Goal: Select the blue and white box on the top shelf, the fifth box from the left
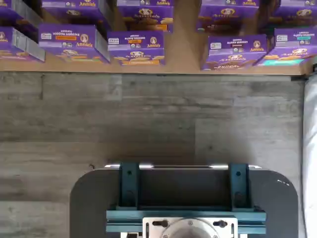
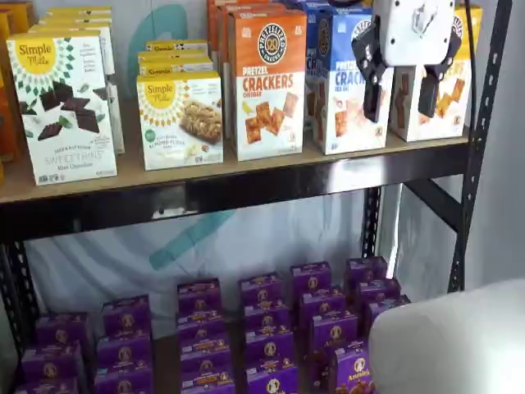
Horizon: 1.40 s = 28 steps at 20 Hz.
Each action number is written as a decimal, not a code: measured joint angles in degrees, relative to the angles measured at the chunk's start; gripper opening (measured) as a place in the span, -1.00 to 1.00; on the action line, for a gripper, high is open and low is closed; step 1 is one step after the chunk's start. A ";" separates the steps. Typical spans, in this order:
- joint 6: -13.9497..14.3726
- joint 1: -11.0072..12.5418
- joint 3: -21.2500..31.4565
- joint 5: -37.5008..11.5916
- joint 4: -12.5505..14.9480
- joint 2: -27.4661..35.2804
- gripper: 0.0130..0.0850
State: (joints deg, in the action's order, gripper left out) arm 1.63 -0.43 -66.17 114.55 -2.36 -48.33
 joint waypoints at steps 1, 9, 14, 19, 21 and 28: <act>-0.17 0.22 0.55 -1.05 -0.25 -0.60 1.00; -1.43 1.95 5.20 -9.55 -2.45 -5.64 1.00; -1.33 1.77 5.20 -9.82 -2.17 -5.39 1.00; -1.11 1.10 5.43 -12.01 -0.83 -5.06 1.00; -1.30 1.08 5.27 -13.87 0.00 -4.54 1.00; -3.74 3.44 1.77 -20.10 1.54 -0.03 1.00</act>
State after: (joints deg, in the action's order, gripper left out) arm -2.11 3.01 -64.40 94.45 -0.82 -48.36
